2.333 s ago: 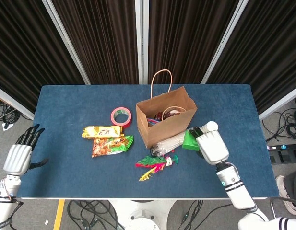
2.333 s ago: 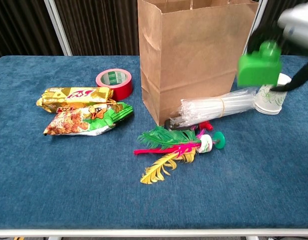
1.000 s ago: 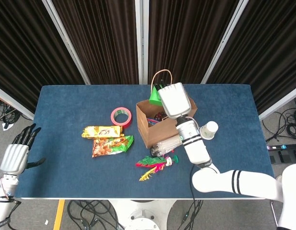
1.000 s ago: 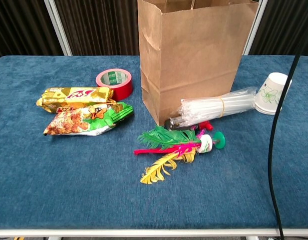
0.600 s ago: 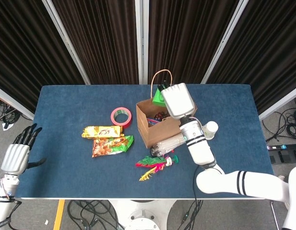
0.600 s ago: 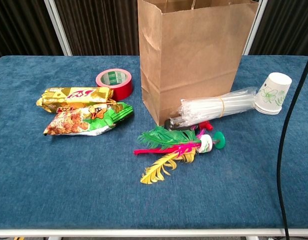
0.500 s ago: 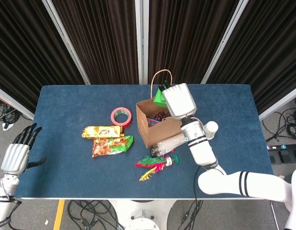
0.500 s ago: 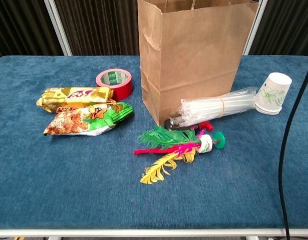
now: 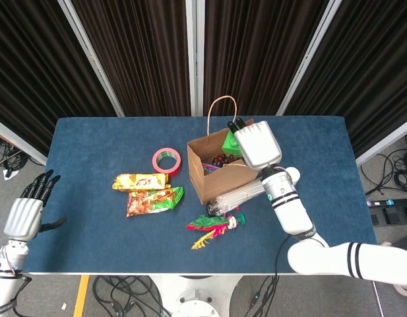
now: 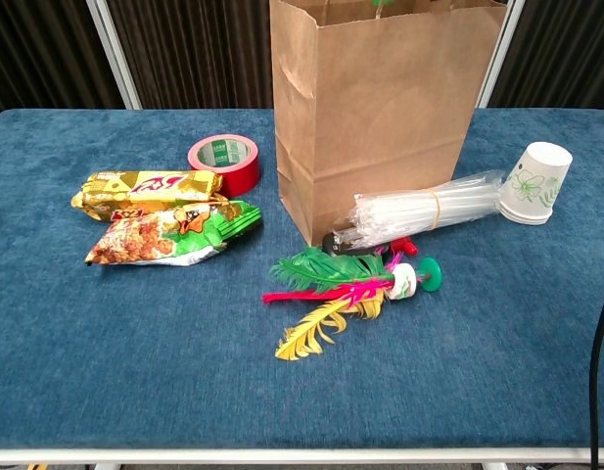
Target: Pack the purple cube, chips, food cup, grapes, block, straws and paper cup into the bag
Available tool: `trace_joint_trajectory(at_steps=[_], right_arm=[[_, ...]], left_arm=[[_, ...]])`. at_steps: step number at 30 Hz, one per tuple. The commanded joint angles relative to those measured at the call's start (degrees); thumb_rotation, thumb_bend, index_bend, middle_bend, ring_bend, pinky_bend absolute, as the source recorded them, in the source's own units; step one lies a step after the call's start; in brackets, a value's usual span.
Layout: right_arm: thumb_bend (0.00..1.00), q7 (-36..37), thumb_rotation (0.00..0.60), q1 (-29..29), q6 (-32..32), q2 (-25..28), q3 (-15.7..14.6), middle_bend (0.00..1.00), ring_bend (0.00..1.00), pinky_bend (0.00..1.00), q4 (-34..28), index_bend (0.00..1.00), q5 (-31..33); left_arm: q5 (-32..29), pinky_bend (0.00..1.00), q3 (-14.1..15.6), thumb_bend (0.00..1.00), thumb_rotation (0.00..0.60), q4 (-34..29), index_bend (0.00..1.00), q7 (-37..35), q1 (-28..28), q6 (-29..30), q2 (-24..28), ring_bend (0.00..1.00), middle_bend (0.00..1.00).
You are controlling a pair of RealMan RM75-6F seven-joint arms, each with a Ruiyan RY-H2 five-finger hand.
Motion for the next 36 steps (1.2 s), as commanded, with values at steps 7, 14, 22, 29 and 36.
trace_joint_trajectory(at_steps=[7,14,22,29,36], right_arm=[[0.00,3.0,0.600,-0.1,-0.1,1.1,0.0,0.22,0.83,0.88,-0.3,0.08,-0.4],[0.00,4.9,0.600,-0.6,3.2,2.6,1.4,0.24,0.83,0.88,-2.5,0.08,-4.0],[0.00,11.0,0.600,-4.8,8.7,8.9,4.9,0.27,0.83,0.88,-7.5,0.14,-9.4],[0.00,9.6,0.600,-12.4,9.6,15.6,-3.2,0.31,0.83,0.88,-12.3,0.27,-16.5],[0.00,11.3,0.600,-17.9,3.0,16.5,-12.5,0.34,0.83,0.88,-10.4,0.29,-19.3]], left_arm=[[0.2,0.20,0.0,0.08,0.600,-0.1,0.11,0.2,-0.1,0.1,-0.1,0.04,0.09],[0.1,0.20,0.0,0.08,0.600,-0.1,0.11,0.3,-0.2,-0.1,-0.1,0.03,0.09],[0.2,0.20,-0.2,0.08,0.600,-0.6,0.11,0.3,-0.3,0.1,0.1,0.03,0.09],[0.2,0.20,0.0,0.09,0.600,-0.5,0.11,0.1,-0.2,0.1,0.0,0.03,0.09],[0.4,0.20,-0.1,0.08,0.600,-0.7,0.11,-0.1,-0.3,0.4,0.2,0.03,0.09]])
